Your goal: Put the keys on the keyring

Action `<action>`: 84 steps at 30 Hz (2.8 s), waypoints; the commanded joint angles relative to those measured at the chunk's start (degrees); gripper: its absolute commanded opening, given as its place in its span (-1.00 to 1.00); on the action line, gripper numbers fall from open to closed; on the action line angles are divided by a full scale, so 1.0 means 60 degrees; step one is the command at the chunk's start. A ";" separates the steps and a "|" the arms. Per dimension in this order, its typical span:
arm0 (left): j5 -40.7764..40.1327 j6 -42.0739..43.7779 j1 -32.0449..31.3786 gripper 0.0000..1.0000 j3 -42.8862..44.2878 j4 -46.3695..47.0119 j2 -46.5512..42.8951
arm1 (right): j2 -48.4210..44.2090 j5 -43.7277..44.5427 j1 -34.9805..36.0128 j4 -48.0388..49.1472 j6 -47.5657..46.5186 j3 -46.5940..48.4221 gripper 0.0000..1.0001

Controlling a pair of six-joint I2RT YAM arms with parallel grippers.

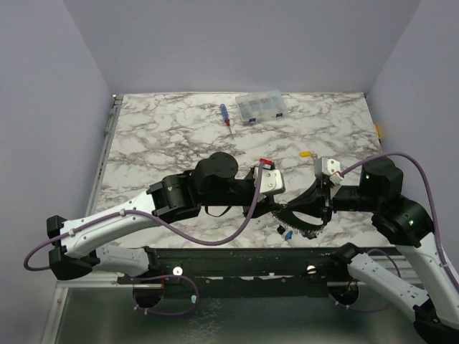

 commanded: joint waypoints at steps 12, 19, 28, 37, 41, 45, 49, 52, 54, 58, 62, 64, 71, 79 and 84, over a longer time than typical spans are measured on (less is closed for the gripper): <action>0.0675 0.0617 -0.0025 -0.13 0.1026 -0.1139 0.0695 | 0.0007 0.0491 -0.0031 -0.0136 0.0312 0.0095 -0.99; 0.0907 0.0621 -0.0027 -0.13 0.1112 -0.1218 0.0925 | -0.0007 0.0520 -0.0025 -0.0105 0.0312 0.0060 -0.99; 0.0818 0.0795 -0.0039 -0.84 0.1273 -0.1234 0.1156 | -0.0073 0.0466 -0.0032 -0.0061 0.0312 -0.0047 -0.99; 0.0892 0.0737 -0.0041 -1.00 0.1232 -0.1234 0.1142 | -0.0168 0.0400 -0.0026 -0.0032 0.0298 -0.0173 -0.99; 0.0878 0.0600 -0.0039 -1.00 0.1101 -0.1036 0.1068 | -0.0253 0.0502 -0.0026 0.0028 0.0283 -0.0197 -0.99; 0.0834 0.0070 -0.0037 -0.76 0.0412 -0.0069 0.0677 | -0.0409 0.0363 -0.0025 0.0136 0.0282 -0.0226 -0.99; 0.0818 0.0034 -0.0034 0.00 0.0125 0.0128 0.0534 | -0.0248 0.0154 -0.0025 -0.0001 0.0283 -0.0071 -0.99; 0.0920 0.0027 -0.0040 0.01 0.0211 0.0124 0.0579 | -0.0200 0.0099 -0.0025 -0.0002 0.0311 -0.0047 -0.99; 0.0945 0.0022 -0.0040 0.01 0.0339 0.0107 0.0638 | -0.0172 0.0081 -0.0025 0.0022 0.0320 -0.0083 -0.99; 0.1056 0.0083 -0.0041 -0.06 0.0563 0.0035 0.0713 | -0.0154 0.0095 -0.0025 0.0054 0.0356 -0.0124 -0.99; 0.1012 0.0178 -0.0039 -0.21 0.0603 -0.0135 0.0781 | -0.0165 0.0150 -0.0029 0.0027 0.0358 -0.0082 -0.99; 0.0971 0.0185 -0.0036 -0.26 0.0593 -0.0225 0.0831 | -0.0168 0.0168 -0.0032 0.0034 0.0349 -0.0091 -0.99; 0.0733 0.0217 -0.0031 -0.31 0.0542 -0.0395 0.0890 | -0.0201 0.0183 -0.0025 0.0056 0.0342 -0.0095 -0.99; 0.0638 0.0298 -0.0029 -0.80 0.0465 -0.0392 0.0854 | -0.0197 0.0227 -0.0034 0.0070 0.0342 -0.0114 -0.99; 0.0541 0.0278 -0.0033 -1.00 0.0454 -0.0399 0.0832 | -0.0225 0.0241 -0.0027 0.0084 0.0342 -0.0124 -0.99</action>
